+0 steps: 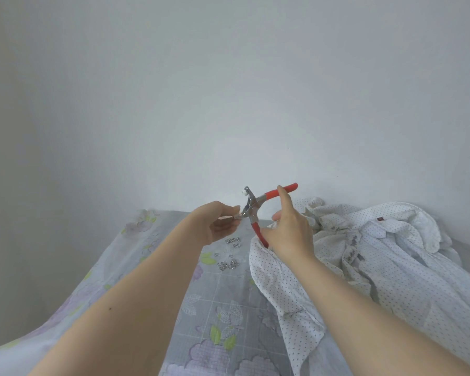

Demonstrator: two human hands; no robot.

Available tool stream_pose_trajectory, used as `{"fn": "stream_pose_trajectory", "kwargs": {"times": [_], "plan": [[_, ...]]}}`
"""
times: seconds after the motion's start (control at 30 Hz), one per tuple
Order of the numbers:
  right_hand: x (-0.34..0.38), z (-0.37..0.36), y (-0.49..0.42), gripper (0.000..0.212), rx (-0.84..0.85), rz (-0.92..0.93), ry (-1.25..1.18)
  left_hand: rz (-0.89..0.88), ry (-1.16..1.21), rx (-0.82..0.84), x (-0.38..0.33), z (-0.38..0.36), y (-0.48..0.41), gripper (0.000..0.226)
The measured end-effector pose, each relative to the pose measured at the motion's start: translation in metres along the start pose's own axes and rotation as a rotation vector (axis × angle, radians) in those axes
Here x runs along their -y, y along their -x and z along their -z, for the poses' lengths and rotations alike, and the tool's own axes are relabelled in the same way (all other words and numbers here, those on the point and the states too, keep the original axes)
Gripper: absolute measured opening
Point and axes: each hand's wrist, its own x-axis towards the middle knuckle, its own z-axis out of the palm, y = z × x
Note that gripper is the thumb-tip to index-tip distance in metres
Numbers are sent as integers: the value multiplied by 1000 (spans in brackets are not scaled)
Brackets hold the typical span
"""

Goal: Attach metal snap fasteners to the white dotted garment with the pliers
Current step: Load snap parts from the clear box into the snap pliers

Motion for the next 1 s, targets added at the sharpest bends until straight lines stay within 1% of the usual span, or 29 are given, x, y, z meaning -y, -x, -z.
{"fn": "stream_pose_trajectory", "kwargs": {"times": [0.07, 0.17, 0.33, 0.47, 0.57, 0.67, 0.8, 0.9, 1.0], "plan": [[3, -5, 1, 94, 27, -5, -65, 35, 30, 41, 1, 1, 3, 10], [4, -10, -2, 94, 14, -59, -217, 63, 46, 102, 2, 1, 6, 11], [8, -17, 0, 80, 21, -89, -349, 63, 48, 124, 0, -1, 8, 10], [10, -17, -3, 50, 1, -52, -307, 63, 93, 140, -2, -3, 9, 8], [10, -16, -1, 45, -20, -49, -339, 56, 97, 171, -4, -5, 10, 9], [11, -15, 1, 39, -22, -85, -357, 46, 72, 180, -4, -7, 10, 13], [9, -16, 0, 36, -34, -119, -368, 55, 48, 179, -1, -5, 9, 16], [5, -15, -2, 38, -34, -137, -352, -5, -81, 115, 2, 2, 7, 20], [2, -13, -5, 40, -19, -164, -345, -120, -441, -69, 8, 17, 3, 19]]}}
